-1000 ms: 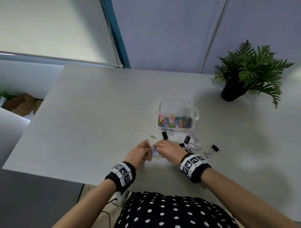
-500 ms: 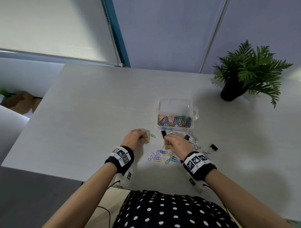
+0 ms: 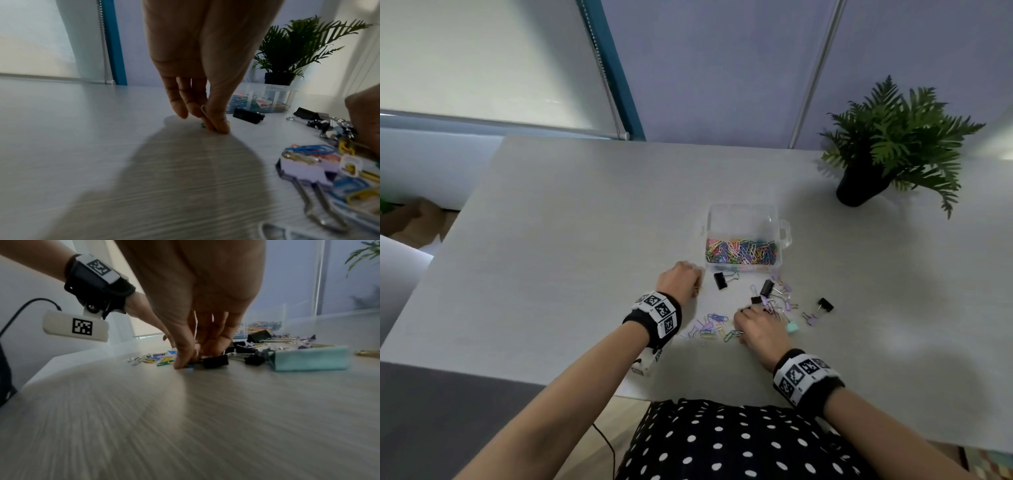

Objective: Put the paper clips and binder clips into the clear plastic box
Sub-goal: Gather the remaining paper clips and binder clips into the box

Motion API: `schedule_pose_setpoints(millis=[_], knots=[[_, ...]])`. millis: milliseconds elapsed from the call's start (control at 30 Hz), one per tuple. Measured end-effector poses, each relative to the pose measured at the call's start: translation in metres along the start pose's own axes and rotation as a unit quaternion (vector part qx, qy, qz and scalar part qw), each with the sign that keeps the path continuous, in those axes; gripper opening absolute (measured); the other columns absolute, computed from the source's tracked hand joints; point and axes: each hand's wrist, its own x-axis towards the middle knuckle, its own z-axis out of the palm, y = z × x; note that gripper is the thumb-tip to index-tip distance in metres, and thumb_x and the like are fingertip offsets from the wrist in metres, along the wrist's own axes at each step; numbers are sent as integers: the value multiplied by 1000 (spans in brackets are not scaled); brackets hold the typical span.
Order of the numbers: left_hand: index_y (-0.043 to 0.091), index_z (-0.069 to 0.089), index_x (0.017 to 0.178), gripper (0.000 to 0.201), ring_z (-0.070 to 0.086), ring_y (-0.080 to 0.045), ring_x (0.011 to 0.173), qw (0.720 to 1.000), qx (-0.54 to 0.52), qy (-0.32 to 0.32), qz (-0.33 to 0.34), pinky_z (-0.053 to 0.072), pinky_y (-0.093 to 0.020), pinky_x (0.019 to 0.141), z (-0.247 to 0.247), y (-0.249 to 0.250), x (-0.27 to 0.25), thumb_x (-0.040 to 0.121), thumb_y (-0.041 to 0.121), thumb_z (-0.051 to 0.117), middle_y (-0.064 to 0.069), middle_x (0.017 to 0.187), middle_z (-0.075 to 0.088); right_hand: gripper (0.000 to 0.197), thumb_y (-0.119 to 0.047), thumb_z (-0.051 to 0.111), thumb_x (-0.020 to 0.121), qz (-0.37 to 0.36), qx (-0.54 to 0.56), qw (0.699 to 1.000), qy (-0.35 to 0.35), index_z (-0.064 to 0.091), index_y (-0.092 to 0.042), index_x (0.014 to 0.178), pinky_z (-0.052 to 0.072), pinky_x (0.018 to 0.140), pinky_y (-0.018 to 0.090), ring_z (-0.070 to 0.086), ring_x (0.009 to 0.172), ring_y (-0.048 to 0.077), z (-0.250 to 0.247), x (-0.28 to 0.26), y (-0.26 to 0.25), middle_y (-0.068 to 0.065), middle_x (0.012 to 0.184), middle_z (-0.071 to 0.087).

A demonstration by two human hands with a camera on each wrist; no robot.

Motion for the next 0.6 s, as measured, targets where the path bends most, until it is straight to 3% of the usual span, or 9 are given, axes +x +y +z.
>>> schedule_pose_setpoints(millis=[167,233,333,400,467,533,600], knots=[[11,57,111,21,46,-25,116,998,53,-25,24,47,-38,89,2,0,-1,92,16,48,-9,117,52,15,-3,67,69,-48,1,999,8,58,-7,80,46,66,34,55,93,26,-4,3,2,10,92,59],[8,57,111,23,41,-25,120,997,68,-27,34,46,-38,89,1,0,-3,91,16,49,-9,119,50,12,-6,65,73,-58,22,998,-5,56,-8,81,45,70,34,52,95,24,-8,4,3,9,93,58],[6,55,111,22,41,-25,120,997,60,-36,24,46,-40,89,1,0,-9,92,14,47,-10,121,48,8,-16,63,81,-2,116,993,-20,55,-15,82,49,77,33,56,89,17,-21,8,9,2,92,63],[9,54,106,17,53,-24,109,999,7,-32,3,47,-37,87,0,-1,-10,94,11,43,-7,116,56,10,-19,65,83,42,203,978,-6,56,-16,80,53,71,27,62,75,13,-36,13,14,0,82,66],[8,54,100,13,62,-23,87,995,-100,-15,-2,52,-33,81,-8,3,-7,94,8,42,-9,102,66,9,-14,65,82,70,296,952,27,56,-12,80,52,61,16,61,63,10,-54,19,20,-1,74,64],[2,56,97,13,60,-16,64,980,-198,18,19,51,-21,65,-24,13,2,93,3,44,-13,90,69,7,-7,63,82,81,344,933,62,57,-5,84,48,54,8,57,58,8,-71,29,26,-2,70,60],[0,61,92,15,55,-11,56,965,-253,64,36,45,-10,53,-42,25,16,92,-1,46,-12,80,68,7,-4,63,82,94,363,921,103,59,-1,87,46,50,6,55,57,8,-86,42,35,-2,70,60]])
